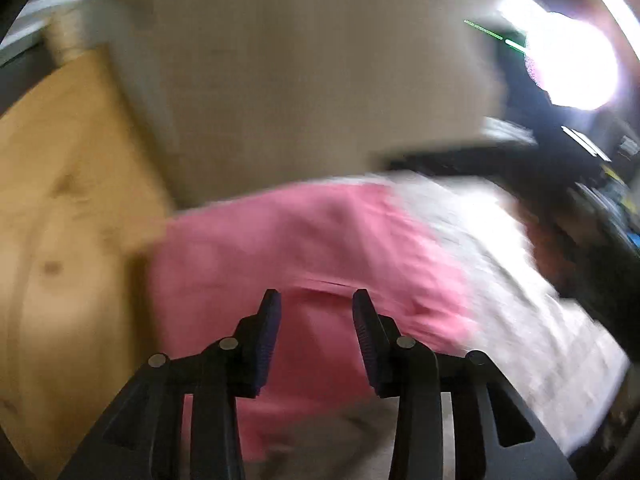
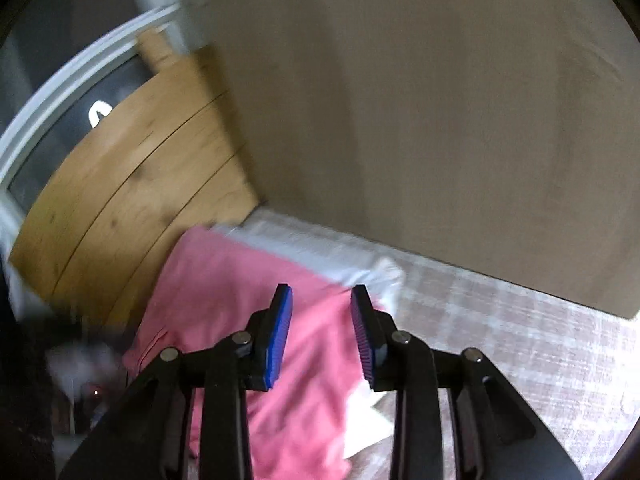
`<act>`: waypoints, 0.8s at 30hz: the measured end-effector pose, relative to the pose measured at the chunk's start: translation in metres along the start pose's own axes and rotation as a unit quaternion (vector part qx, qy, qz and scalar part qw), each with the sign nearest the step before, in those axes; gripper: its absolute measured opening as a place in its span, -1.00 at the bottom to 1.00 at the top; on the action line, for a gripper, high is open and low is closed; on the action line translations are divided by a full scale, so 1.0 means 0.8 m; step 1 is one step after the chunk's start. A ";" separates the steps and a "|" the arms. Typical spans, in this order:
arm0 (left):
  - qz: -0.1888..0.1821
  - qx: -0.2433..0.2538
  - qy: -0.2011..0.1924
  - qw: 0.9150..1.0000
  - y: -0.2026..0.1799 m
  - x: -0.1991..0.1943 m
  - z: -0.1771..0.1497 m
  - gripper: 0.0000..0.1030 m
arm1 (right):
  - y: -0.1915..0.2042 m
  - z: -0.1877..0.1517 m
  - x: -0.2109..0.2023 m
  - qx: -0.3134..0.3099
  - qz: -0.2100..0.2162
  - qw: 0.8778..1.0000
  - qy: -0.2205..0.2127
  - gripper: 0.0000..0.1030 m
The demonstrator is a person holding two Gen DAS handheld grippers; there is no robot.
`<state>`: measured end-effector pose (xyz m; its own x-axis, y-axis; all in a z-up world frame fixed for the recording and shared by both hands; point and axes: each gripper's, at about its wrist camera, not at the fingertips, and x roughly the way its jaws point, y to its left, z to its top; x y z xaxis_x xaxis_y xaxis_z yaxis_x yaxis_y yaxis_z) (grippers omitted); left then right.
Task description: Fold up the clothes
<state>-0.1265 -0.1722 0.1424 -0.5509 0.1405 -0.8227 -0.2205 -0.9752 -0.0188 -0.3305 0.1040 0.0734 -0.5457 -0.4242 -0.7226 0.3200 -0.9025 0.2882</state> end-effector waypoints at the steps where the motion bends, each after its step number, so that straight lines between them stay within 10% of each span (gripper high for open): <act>1: 0.021 -0.020 -0.001 1.000 0.020 0.006 0.007 -0.34 | 0.009 -0.003 0.007 -0.012 -0.006 1.000 0.004 -0.42; 8: 0.063 -0.045 0.085 0.993 0.062 0.123 0.011 -0.29 | 0.039 -0.030 0.087 -0.053 -0.040 0.995 0.075 -0.39; 10: 0.077 -0.048 0.067 0.994 0.052 0.101 0.013 -0.30 | 0.044 -0.027 0.071 -0.051 -0.046 0.996 0.063 -0.39; 15: 0.095 -0.050 0.003 0.994 0.014 0.003 0.000 0.50 | 0.056 -0.033 -0.019 -0.035 -0.043 0.998 0.011 -0.01; 24: 0.083 -0.076 -0.049 0.992 -0.042 -0.130 -0.049 0.51 | 0.073 -0.110 -0.144 0.017 -0.084 0.996 -0.035 0.29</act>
<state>-0.0306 -0.1608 0.2063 -0.6469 -0.0153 -0.7624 -0.0007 -0.9998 0.0207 -0.1807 0.1065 0.1178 -0.6420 -0.2695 -0.7178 0.1928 -0.9629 0.1890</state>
